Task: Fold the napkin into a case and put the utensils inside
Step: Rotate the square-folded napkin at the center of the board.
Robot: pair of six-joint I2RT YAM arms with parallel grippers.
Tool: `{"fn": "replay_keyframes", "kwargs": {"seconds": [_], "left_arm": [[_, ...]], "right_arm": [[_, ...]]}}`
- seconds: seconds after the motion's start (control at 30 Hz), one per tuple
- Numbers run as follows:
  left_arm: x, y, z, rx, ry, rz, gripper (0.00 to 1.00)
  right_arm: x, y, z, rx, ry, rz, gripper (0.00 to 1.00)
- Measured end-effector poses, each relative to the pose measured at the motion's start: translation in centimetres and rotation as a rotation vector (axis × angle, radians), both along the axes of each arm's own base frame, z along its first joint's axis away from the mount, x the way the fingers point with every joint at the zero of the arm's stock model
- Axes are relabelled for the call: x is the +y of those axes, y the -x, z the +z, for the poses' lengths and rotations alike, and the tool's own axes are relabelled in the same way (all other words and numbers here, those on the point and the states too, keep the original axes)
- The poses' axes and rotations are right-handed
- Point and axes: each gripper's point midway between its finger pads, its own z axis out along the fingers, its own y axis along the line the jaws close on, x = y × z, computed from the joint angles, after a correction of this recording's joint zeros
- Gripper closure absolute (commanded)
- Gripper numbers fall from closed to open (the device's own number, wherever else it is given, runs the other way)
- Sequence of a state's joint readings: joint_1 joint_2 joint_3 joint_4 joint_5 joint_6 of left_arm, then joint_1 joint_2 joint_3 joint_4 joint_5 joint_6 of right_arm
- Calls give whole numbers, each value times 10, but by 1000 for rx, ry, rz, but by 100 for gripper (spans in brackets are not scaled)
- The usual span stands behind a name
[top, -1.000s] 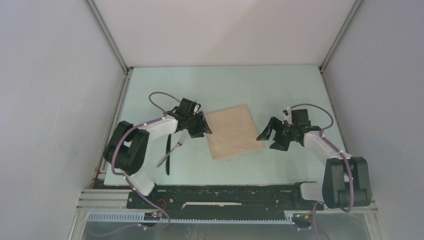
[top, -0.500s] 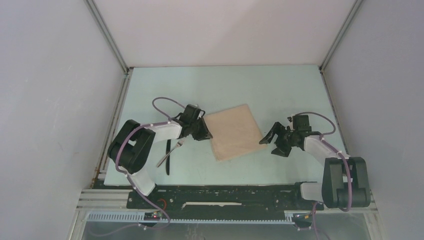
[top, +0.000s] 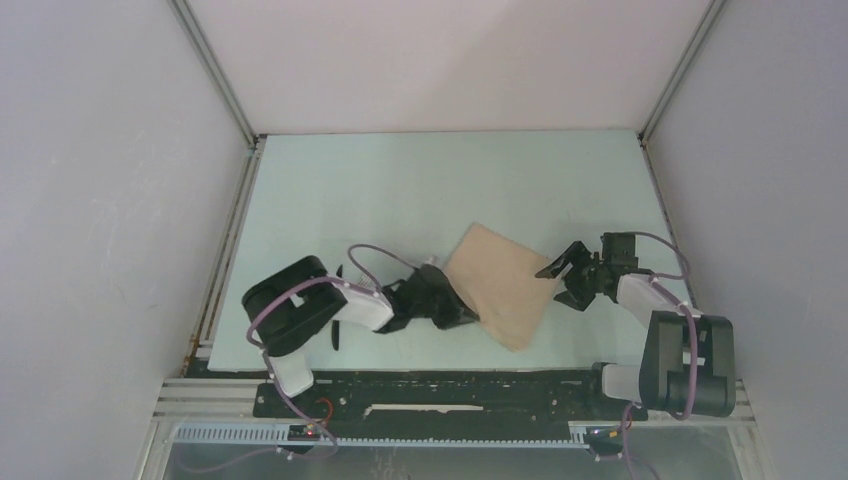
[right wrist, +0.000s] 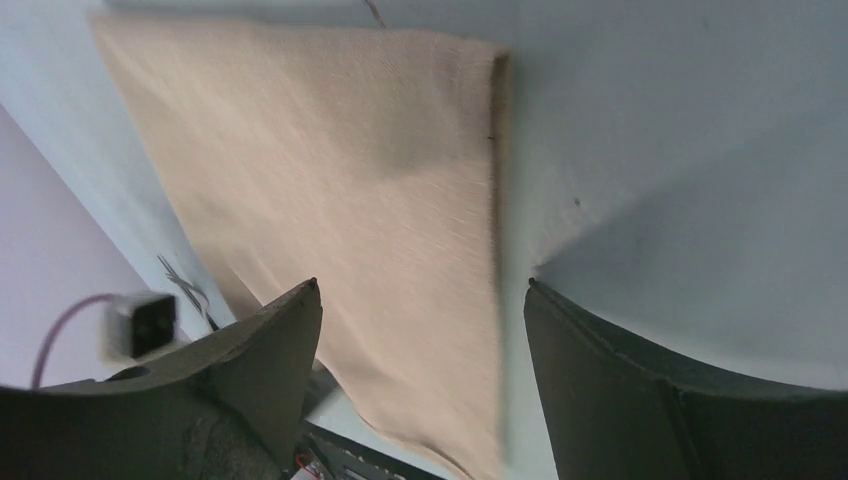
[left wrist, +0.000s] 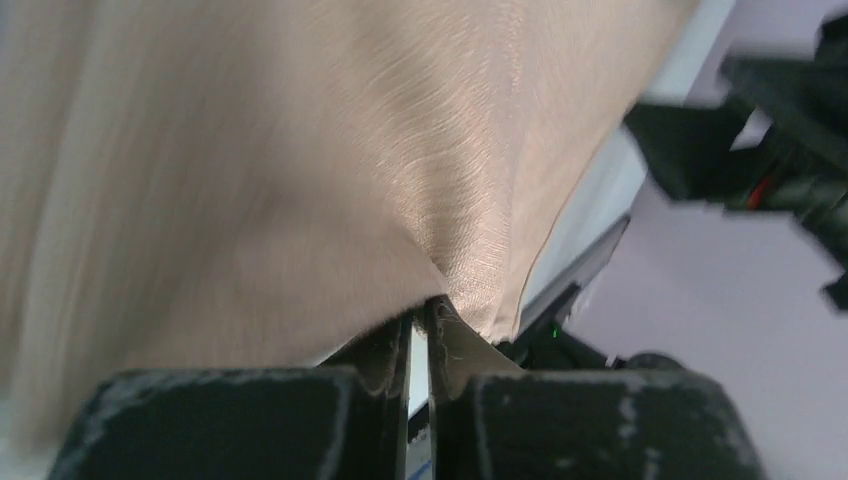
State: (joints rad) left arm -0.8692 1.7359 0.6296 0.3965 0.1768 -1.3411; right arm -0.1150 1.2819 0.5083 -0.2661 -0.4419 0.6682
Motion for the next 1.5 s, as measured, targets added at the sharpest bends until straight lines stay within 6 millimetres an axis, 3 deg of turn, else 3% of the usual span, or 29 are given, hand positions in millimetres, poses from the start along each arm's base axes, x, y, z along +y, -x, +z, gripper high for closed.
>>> {"fn": "replay_keyframes", "kwargs": {"seconds": [0.07,0.17,0.23,0.33,0.47,0.53,0.7,0.83,0.97,1.03,1.1,1.17,1.23,1.33,1.4,1.5], "left_arm": [[-28,31,2,27,43,-48,68],[-49,70,8,56,70,-128,47],[-49,83,14,70,75,-164,42],[-28,88,34,73,80,-199,34],[8,76,62,8,33,-236,35],[33,56,84,-108,-38,-232,37],[79,5,110,-291,-155,-133,45],[111,-20,92,-290,-245,-57,47],[107,-18,59,-220,-262,-95,42],[98,-13,45,-189,-263,-133,40],[89,-3,39,-185,-265,-184,38],[75,10,42,-209,-253,-254,39],[54,23,53,-251,-224,-345,48],[18,34,68,-294,-153,-460,62],[3,36,67,-296,-124,-510,68],[-1,40,47,-252,-138,-558,70]], "right_arm": [[-2,-8,0,-7,3,-1,16],[-6,-17,1,-21,19,-1,16],[-8,-20,1,-36,32,3,16],[-10,-24,1,-46,46,22,16],[-10,-35,1,-52,49,57,18],[-9,-43,0,-55,49,84,25],[7,-71,-1,-66,63,180,29],[39,-104,2,-97,80,285,27],[69,-151,13,-127,127,399,14],[67,-171,19,-130,226,420,1],[50,-180,29,-114,371,391,0],[26,-169,41,-90,483,340,0],[4,-138,53,-66,508,293,4],[-22,-73,65,-67,377,205,34],[-39,-36,56,-29,309,124,41],[-32,2,31,63,234,111,41]]}}
